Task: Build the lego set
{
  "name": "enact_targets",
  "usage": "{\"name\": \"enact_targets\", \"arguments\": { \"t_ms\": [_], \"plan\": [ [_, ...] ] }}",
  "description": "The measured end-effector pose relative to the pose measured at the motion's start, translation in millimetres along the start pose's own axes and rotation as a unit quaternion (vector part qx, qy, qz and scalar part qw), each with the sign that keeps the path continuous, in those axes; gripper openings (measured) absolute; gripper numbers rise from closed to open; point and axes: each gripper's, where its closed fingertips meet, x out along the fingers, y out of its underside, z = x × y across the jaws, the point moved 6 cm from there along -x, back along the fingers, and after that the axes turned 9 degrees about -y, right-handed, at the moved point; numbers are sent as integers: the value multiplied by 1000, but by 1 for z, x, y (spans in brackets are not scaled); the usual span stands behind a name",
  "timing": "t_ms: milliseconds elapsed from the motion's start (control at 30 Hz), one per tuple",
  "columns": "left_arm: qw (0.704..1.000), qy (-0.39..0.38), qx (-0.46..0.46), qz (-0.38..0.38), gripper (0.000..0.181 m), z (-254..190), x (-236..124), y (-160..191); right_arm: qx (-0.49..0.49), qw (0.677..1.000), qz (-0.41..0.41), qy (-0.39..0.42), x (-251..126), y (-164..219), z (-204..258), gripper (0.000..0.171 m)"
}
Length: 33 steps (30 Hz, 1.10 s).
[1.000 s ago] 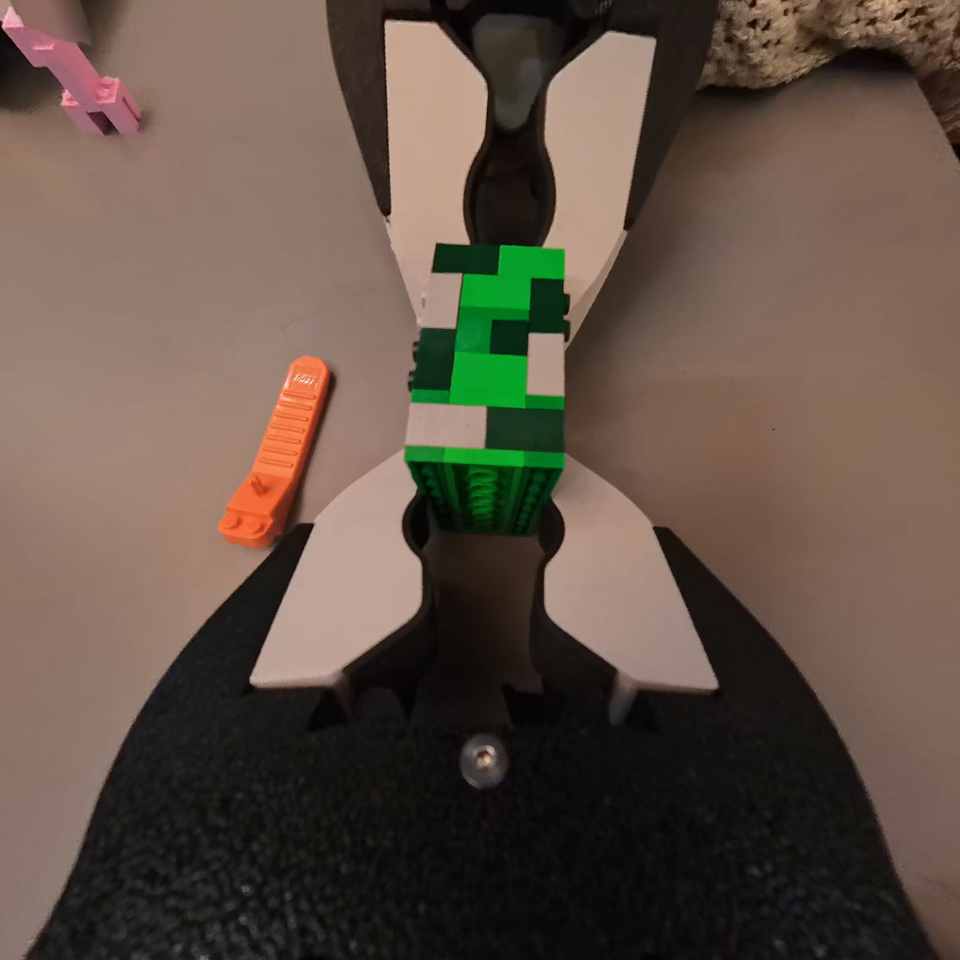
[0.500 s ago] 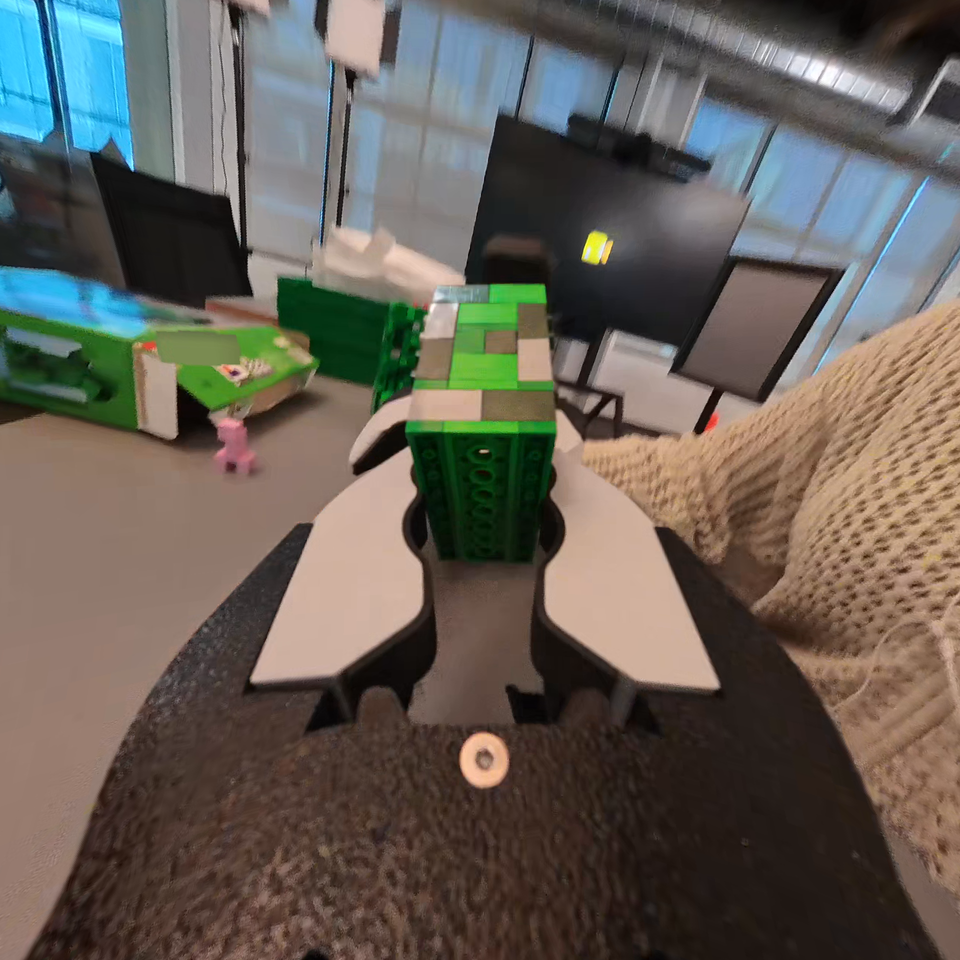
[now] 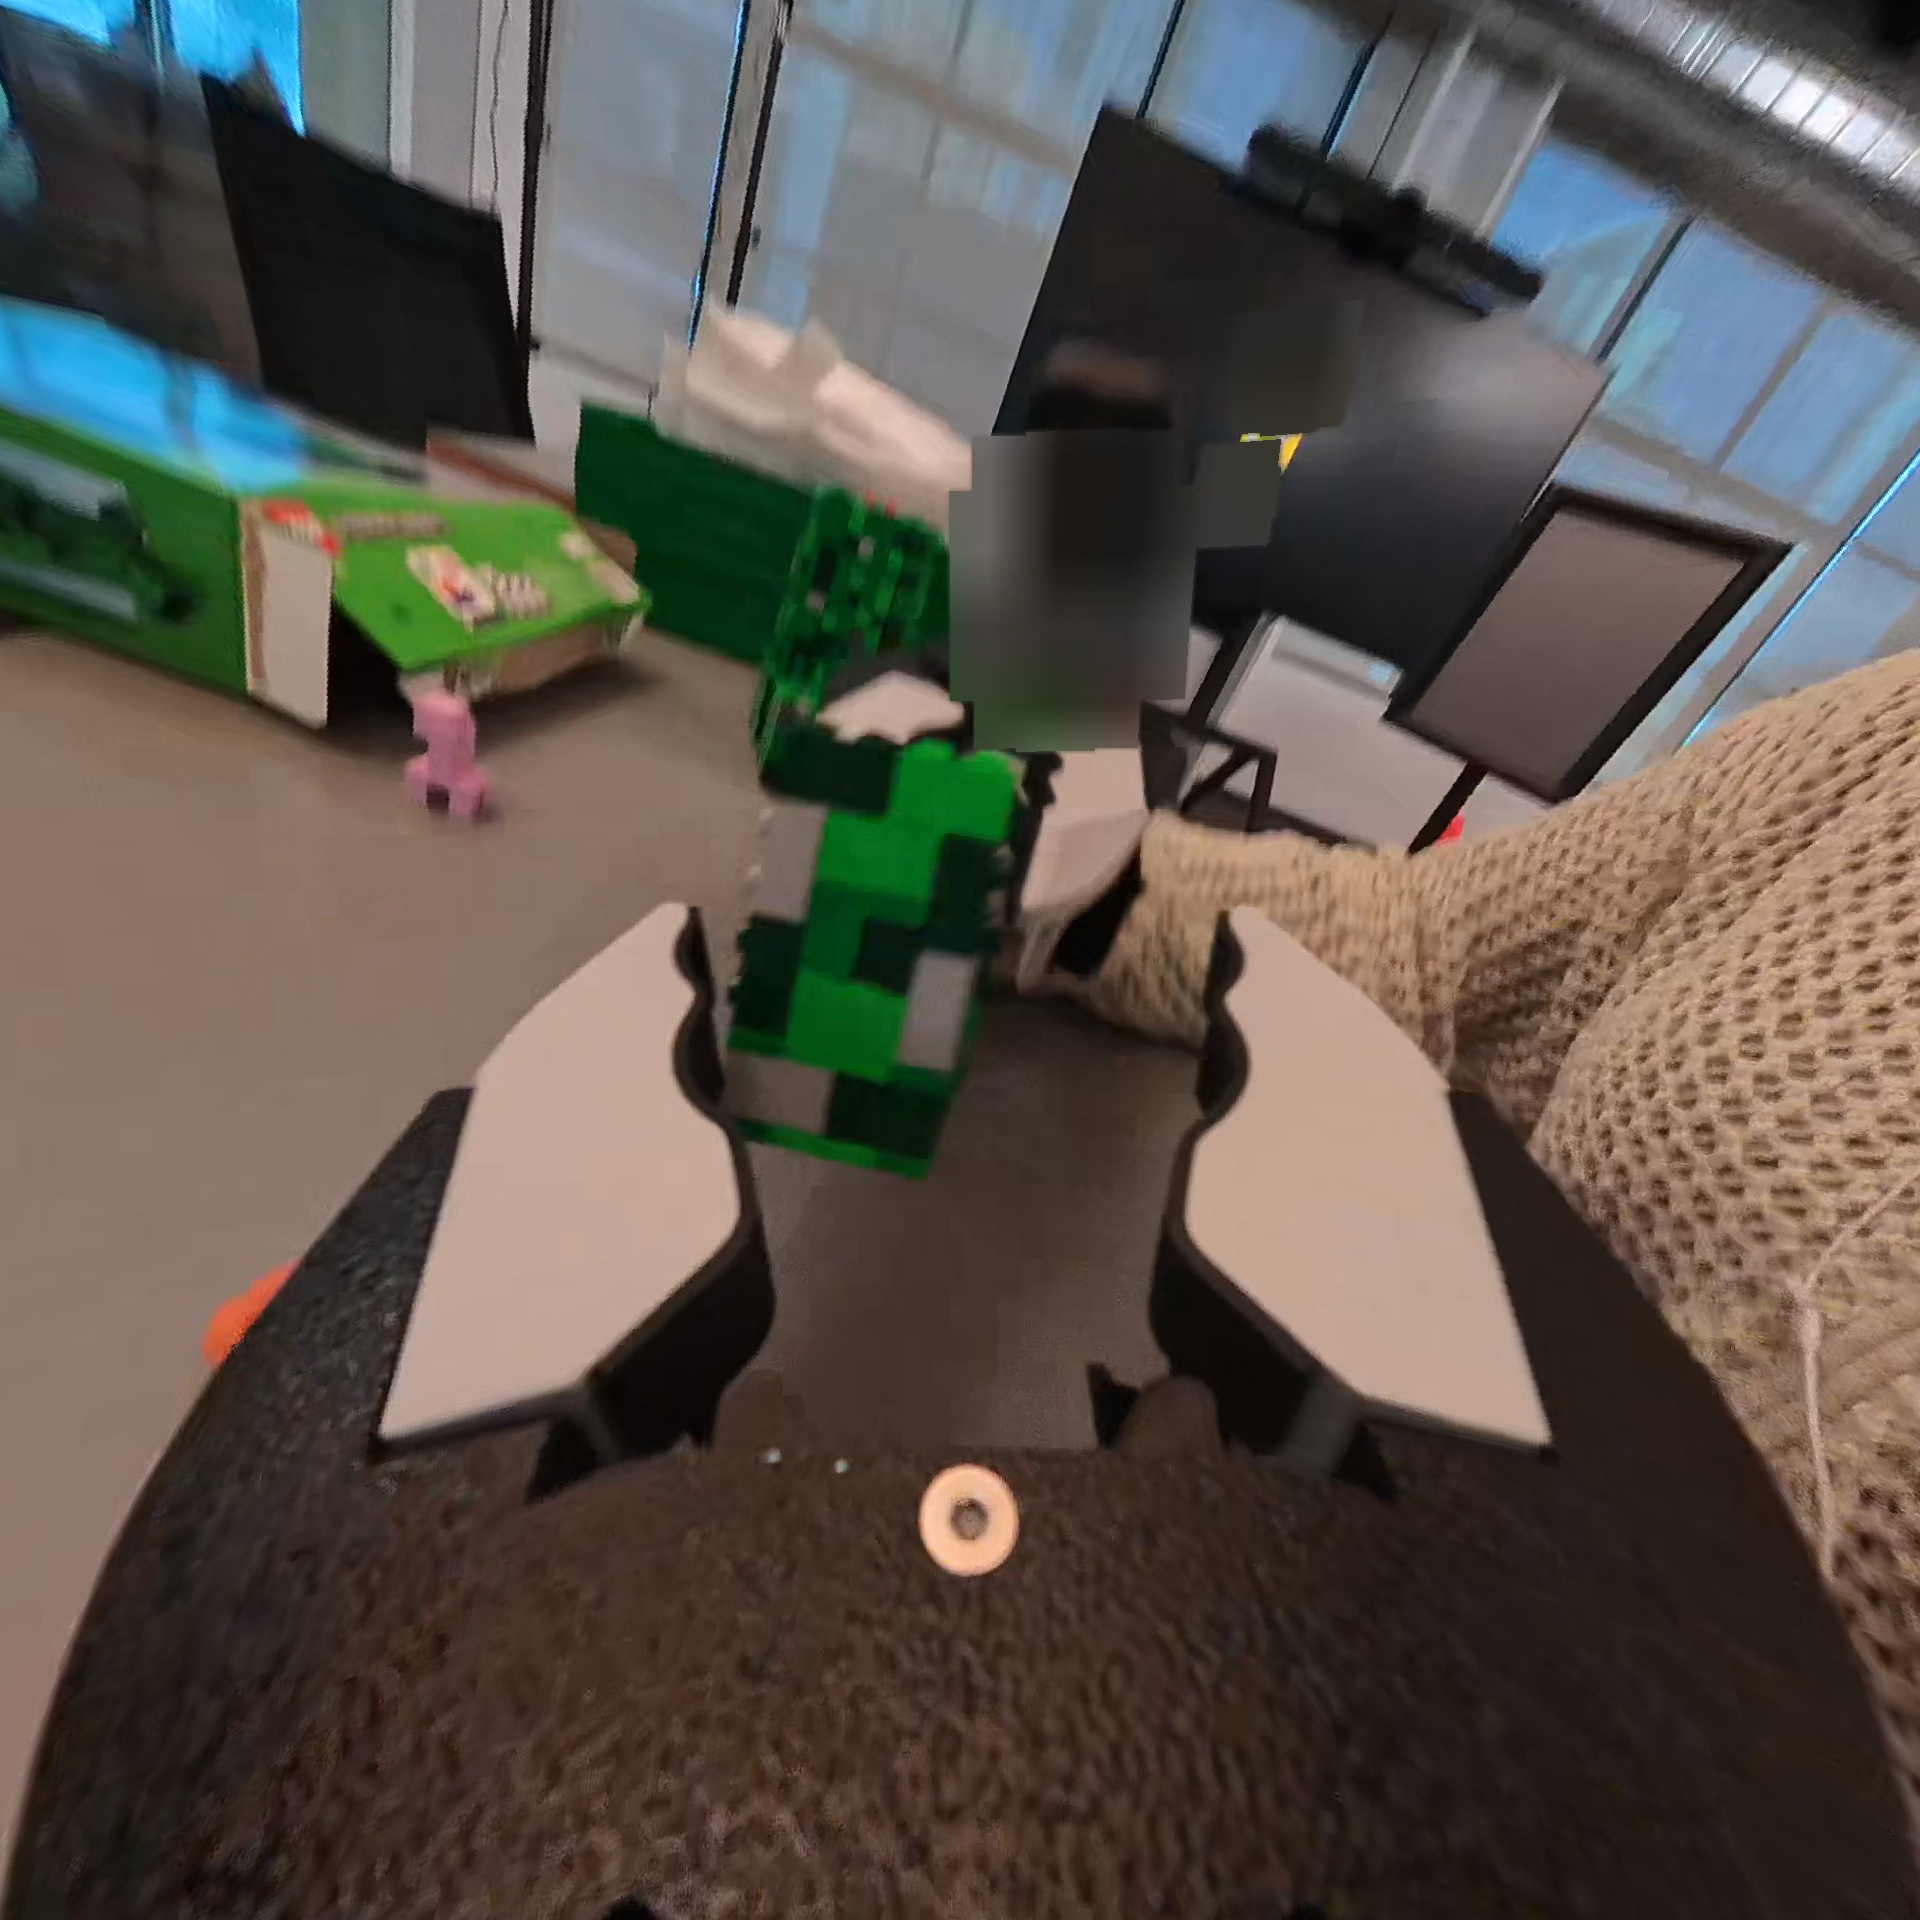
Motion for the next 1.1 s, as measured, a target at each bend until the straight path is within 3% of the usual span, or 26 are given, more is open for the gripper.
{"name": "enact_targets", "arguments": {
  "t_ms": [100,200,467,733,900,1100],
  "plan": [
    [997,-23,19,68,100,1,-12,14,-9,996,87,11,-13,13,-9,37],
    [995,-44,46,79,96,3,-23,16,-11,991,136,7,-22,24,-13,37],
    [991,-68,85,81,89,4,-22,17,-14,991,135,-15,-30,25,-9,37],
    [971,-92,185,122,84,-6,-10,29,-38,986,163,-15,-27,26,-2,37],
    [970,-96,191,111,81,-7,-10,27,-11,985,170,-6,-39,13,2,64],
    [970,-106,195,102,79,-5,-12,23,-23,941,334,46,-55,-2,15,69]
  ]
}}
